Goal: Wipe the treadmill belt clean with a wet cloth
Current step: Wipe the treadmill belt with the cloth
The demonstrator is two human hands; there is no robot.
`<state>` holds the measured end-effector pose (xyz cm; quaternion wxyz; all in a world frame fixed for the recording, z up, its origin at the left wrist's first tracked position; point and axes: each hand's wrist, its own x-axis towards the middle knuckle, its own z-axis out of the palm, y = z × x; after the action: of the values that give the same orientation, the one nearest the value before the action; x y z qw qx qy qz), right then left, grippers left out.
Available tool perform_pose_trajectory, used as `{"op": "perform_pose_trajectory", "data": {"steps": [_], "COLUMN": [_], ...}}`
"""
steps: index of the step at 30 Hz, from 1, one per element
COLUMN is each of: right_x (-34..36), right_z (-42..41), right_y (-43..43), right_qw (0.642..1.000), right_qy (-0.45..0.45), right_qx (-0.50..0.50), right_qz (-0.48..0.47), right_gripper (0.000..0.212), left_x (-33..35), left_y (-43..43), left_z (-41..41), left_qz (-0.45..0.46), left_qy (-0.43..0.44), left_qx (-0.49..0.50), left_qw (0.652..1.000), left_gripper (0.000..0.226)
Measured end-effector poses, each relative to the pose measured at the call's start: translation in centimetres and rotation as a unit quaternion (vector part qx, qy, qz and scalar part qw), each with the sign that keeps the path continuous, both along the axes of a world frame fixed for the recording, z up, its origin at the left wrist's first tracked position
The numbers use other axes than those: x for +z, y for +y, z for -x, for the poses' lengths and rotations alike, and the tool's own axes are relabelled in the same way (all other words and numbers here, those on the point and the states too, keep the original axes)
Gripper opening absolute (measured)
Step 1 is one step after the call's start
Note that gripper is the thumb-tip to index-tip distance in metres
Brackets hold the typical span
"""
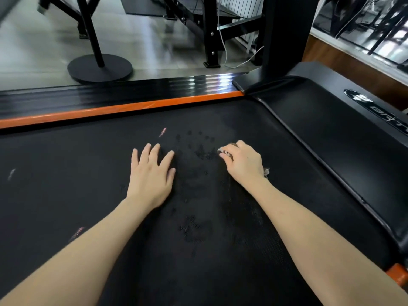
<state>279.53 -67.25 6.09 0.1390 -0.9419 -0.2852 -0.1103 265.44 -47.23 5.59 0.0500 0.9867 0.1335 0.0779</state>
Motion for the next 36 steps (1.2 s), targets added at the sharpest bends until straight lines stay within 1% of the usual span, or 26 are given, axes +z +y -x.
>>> {"op": "perform_pose_trajectory", "data": {"steps": [3, 6, 8, 9, 10, 11, 13, 14, 15, 16, 17, 18, 20, 21, 22, 23, 25, 26, 27, 29, 31, 32, 33, 36], "right_x": [-0.3, 0.2, 0.7, 0.7, 0.7, 0.6, 0.4, 0.4, 0.4, 0.5, 0.5, 0.4, 0.4, 0.5, 0.5, 0.7, 1.1, 1.2, 0.8, 0.3, 0.3, 0.3, 0.3, 0.7], "right_z": [-2.8, -5.7, -5.9, -5.0, -3.4, -1.1, 4.1, 5.8, 6.1, 5.3, 3.8, 1.5, -4.0, -6.5, -8.2, -8.9, -7.8, -6.2, -4.1, 0.5, 1.9, 1.0, -0.7, -6.7], "right_y": [0.4, 1.9, 3.0, 3.3, 3.2, 3.1, 2.2, 1.7, 1.5, 1.6, 2.0, 2.4, 3.1, 3.2, 3.5, 3.9, 4.7, 4.9, 5.0, 4.2, 3.3, 3.3, 3.8, 5.1], "right_qw": [1.000, 0.997, 0.996, 0.997, 0.999, 0.999, 0.986, 0.976, 0.970, 0.968, 0.973, 0.982, 0.998, 1.000, 0.999, 0.997, 0.997, 0.999, 1.000, 0.988, 0.976, 0.975, 0.980, 1.000], "right_qy": [-0.006, 0.001, 0.013, 0.023, 0.024, 0.019, 0.031, 0.039, 0.048, 0.048, 0.038, 0.016, -0.011, -0.006, 0.001, 0.004, 0.015, 0.018, 0.013, 0.019, 0.035, 0.026, 0.014, 0.012], "right_qx": [-0.023, -0.070, -0.089, -0.078, -0.039, 0.023, 0.160, 0.210, 0.237, 0.244, 0.227, 0.189, 0.066, -0.002, -0.050, -0.074, -0.075, -0.042, 0.017, 0.146, 0.210, 0.217, 0.195, 0.017], "right_qz": [0.004, 0.021, 0.017, 0.008, -0.002, -0.015, -0.028, -0.029, -0.021, -0.014, -0.012, -0.013, -0.010, 0.000, 0.005, 0.004, -0.007, -0.013, -0.021, -0.044, -0.040, -0.030, -0.024, -0.015], "right_gripper": [0.027, 0.030, 0.031, 0.030, 0.028, 0.026, 0.026, 0.027, 0.030, 0.033, 0.035, 0.035, 0.029, 0.028, 0.029, 0.031, 0.031, 0.030, 0.027, 0.029, 0.035, 0.035, 0.033, 0.030], "left_x": [-1.0, -1.5, -1.5, -1.5, -1.5, -1.6, -1.6, -1.7, -1.7, -1.8, -1.8, -1.7, -1.7, -1.8, -1.9, -1.9, -1.8, -1.8, -1.9, -1.9, -1.7, -1.7, -1.6, -1.6], "left_y": [0.5, 0.6, 0.6, 0.6, 0.5, 0.6, 0.7, 0.7, 0.8, 0.8, 0.8, 0.8, 0.8, 0.8, 0.8, 0.8, 0.8, 0.8, 0.8, 0.8, 0.7, 0.7, 0.7, 0.6], "left_z": [-0.8, -0.9, -1.0, -1.0, -1.0, -1.0, -1.0, -1.0, -1.0, -1.0, -1.0, -1.0, -1.1, -1.1, -1.1, -1.2, -1.2, -1.1, -1.1, -1.1, -1.1, -1.1, -1.1, -1.1], "left_qz": [0.014, 0.012, 0.019, 0.024, 0.026, 0.026, 0.027, 0.026, 0.024, 0.022, 0.021, 0.023, 0.026, 0.024, 0.022, 0.021, 0.022, 0.022, 0.020, 0.018, 0.018, 0.017, 0.017, 0.021], "left_qy": [-0.008, -0.016, -0.016, -0.013, -0.009, -0.009, -0.014, -0.016, -0.017, -0.019, -0.018, -0.017, -0.014, -0.012, -0.013, -0.014, -0.013, -0.013, -0.013, -0.011, -0.007, -0.007, -0.007, -0.005], "left_qx": [0.043, 0.048, 0.045, 0.042, 0.042, 0.042, 0.041, 0.038, 0.037, 0.037, 0.035, 0.035, 0.037, 0.038, 0.041, 0.042, 0.042, 0.043, 0.045, 0.044, 0.043, 0.044, 0.044, 0.045], "left_qw": [0.999, 0.999, 0.999, 0.999, 0.999, 0.999, 0.999, 0.999, 0.999, 0.999, 0.999, 0.999, 0.999, 0.999, 0.999, 0.999, 0.999, 0.999, 0.999, 0.999, 0.999, 0.999, 0.999, 0.999], "left_gripper": [0.065, 0.069, 0.064, 0.061, 0.061, 0.063, 0.074, 0.078, 0.079, 0.079, 0.079, 0.079, 0.079, 0.079, 0.079, 0.079, 0.077, 0.075, 0.074, 0.071, 0.069, 0.069, 0.070, 0.073]}}
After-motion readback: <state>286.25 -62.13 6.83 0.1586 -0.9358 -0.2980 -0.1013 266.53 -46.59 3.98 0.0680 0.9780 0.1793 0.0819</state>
